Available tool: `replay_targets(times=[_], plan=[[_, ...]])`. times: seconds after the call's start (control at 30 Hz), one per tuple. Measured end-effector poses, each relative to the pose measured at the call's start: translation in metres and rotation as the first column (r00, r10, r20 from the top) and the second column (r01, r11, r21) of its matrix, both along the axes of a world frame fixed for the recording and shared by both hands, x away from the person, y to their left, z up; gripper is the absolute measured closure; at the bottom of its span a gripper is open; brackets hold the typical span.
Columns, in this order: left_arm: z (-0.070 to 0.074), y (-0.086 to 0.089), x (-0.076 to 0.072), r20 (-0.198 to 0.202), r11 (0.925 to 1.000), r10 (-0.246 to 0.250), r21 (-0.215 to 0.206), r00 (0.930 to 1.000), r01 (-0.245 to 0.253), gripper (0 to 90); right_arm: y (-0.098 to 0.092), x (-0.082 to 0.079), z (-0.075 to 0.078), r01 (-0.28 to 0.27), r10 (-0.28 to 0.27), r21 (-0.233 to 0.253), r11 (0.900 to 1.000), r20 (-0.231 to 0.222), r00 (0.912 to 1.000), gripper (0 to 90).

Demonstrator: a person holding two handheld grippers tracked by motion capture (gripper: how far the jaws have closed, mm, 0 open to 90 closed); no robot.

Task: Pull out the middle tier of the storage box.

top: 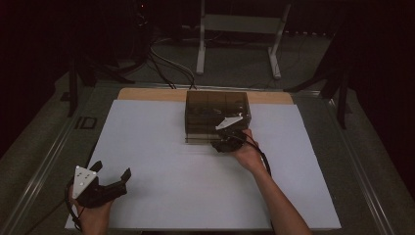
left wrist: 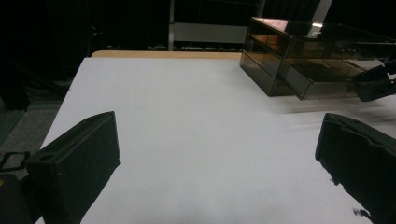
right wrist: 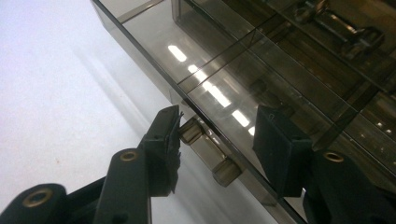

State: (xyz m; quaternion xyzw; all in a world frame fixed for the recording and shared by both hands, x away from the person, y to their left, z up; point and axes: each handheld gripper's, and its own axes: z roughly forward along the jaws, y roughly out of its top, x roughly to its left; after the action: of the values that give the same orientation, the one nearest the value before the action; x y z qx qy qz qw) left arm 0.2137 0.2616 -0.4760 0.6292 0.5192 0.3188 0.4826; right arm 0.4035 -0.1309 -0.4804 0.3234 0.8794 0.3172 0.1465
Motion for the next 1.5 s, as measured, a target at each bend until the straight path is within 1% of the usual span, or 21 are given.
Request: replay_targets(times=[0.67, 0.9, 0.97, 1.1, 1.17, 1.2, 1.3, 1.37, 1.4, 1.43, 1.47, 1.5], plan=[[0.000, 0.000, 0.000, -0.001, 1.0000, 0.000, 0.001, 1.0000, 0.000, 1.1, -0.001, -0.008, -0.003, -0.023, 0.023, -0.001, 1.000, -0.009, 0.9997, 53.0], [0.000, 0.000, 0.000, -0.001, 1.0000, 0.001, 0.003, 1.0000, -0.001, 1.1, -0.002, -0.009, -0.003, -0.025, 0.025, 0.011, 1.000, -0.011, 0.9996, 53.0], [0.000, 0.000, 0.000, -0.001, 1.0000, 0.002, 0.002, 1.0000, -0.002, 1.2, -0.003, -0.009, -0.003, -0.028, 0.028, 0.021, 0.999, -0.013, 0.9995, 51.7], [0.000, 0.001, -0.001, 0.000, 1.0000, 0.004, -0.002, 1.0000, -0.004, 1.1, -0.005, -0.010, 0.000, -0.031, 0.032, 0.075, 0.997, -0.007, 0.9995, 42.8], [0.000, 0.000, -0.001, 0.000, 1.0000, 0.004, 0.000, 1.0000, -0.004, 1.1, -0.006, -0.011, 0.003, -0.037, 0.037, 0.088, 0.995, -0.004, 0.9993, 42.3], [0.000, 0.000, -0.001, -0.001, 1.0000, 0.003, 0.001, 1.0000, -0.003, 1.1, -0.006, -0.011, 0.004, -0.042, 0.042, 0.093, 0.995, -0.002, 0.9991, 40.7], [0.000, 0.000, 0.000, -0.001, 1.0000, 0.000, 0.002, 1.0000, 0.000, 1.1, -0.007, -0.011, 0.006, -0.035, 0.034, 0.109, 0.993, 0.006, 0.9994, 36.7], [0.000, 0.000, 0.000, -0.001, 1.0000, 0.002, -0.002, 1.0000, -0.002, 1.1, -0.008, -0.011, 0.006, -0.030, 0.031, 0.128, 0.991, -0.001, 0.9995, 35.1], [0.000, 0.000, 0.000, -0.001, 1.0000, 0.002, -0.002, 1.0000, -0.002, 1.2, -0.008, -0.011, 0.006, -0.030, 0.031, 0.128, 0.991, -0.001, 0.9995, 35.1], [0.000, 0.000, 0.000, -0.001, 1.0000, 0.002, -0.001, 1.0000, -0.002, 1.1, -0.009, -0.010, 0.006, -0.019, 0.022, 0.149, 0.989, -0.013, 0.9997, 32.0], [0.000, 0.000, 0.000, -0.001, 1.0000, 0.002, -0.001, 1.0000, -0.002, 1.1, -0.009, -0.010, 0.006, -0.019, 0.022, 0.149, 0.989, -0.013, 0.9997, 32.0], [0.000, 0.000, 0.000, -0.001, 1.0000, 0.002, -0.001, 1.0000, -0.002, 1.1, -0.010, -0.011, 0.007, -0.012, 0.014, 0.156, 0.988, -0.011, 0.9998, 30.0]])
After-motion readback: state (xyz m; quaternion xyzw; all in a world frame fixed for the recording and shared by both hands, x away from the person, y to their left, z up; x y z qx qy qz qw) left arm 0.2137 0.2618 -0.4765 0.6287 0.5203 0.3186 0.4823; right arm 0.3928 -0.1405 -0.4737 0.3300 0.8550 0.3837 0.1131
